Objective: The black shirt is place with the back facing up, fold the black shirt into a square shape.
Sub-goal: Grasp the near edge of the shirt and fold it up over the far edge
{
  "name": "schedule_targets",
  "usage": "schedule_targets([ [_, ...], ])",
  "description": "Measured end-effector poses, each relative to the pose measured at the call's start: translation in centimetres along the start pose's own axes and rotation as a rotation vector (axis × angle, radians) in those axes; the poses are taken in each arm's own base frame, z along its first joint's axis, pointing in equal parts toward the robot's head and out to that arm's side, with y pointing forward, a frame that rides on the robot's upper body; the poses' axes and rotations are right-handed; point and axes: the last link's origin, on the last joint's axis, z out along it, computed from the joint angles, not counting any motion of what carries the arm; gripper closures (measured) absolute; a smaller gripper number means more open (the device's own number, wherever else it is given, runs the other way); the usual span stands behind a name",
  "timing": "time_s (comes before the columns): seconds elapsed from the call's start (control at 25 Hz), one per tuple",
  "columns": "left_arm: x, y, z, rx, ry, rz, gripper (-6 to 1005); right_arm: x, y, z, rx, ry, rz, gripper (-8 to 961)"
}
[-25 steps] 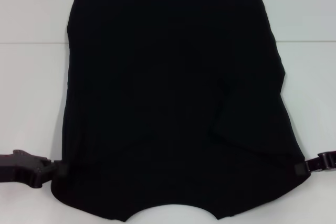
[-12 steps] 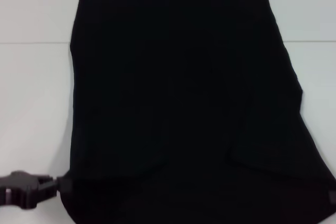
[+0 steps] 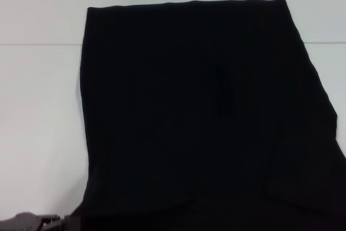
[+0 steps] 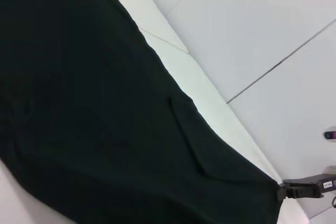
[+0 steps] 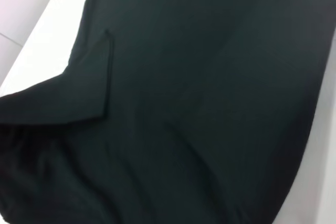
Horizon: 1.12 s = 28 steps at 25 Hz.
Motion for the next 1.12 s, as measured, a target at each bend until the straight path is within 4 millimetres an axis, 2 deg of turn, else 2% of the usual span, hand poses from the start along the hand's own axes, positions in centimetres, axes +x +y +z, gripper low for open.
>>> schedule_targets([
  [0.16, -0.2, 0.0, 0.2, -0.006, 0.008, -0.011, 945, -0.4, -0.1, -0.7, 0.005, -0.031, 0.003, 889],
  [0.36, 2.8, -0.7, 1.3, -0.02, 0.001, 0.032, 934, -3.6, 0.1, 0.0, -0.006, -0.118, -0.026, 889],
  [0.52, 6.5, -2.0, 2.6, 0.009, 0.009, 0.042, 926, -6.8, 0.4, 1.2, -0.003, -0.154, -0.056, 889],
  [0.88, 16.9, -3.8, 5.1, 0.137, 0.099, 0.133, 907, -14.9, 0.8, 3.9, 0.046, -0.235, -0.103, 889],
  [1.0, 19.4, -4.2, 5.7, 0.184, 0.17, 0.149, 900, -17.5, 1.1, 4.7, 0.081, -0.261, -0.125, 889],
  [1.04, 20.2, -4.4, 5.8, 0.205, 0.198, 0.152, 898, -19.1, 1.1, 5.2, 0.111, -0.274, -0.134, 889],
  [1.12, 21.6, -4.9, 6.2, 0.244, 0.251, 0.151, 894, -19.9, 1.2, 5.6, 0.125, -0.277, -0.139, 888],
])
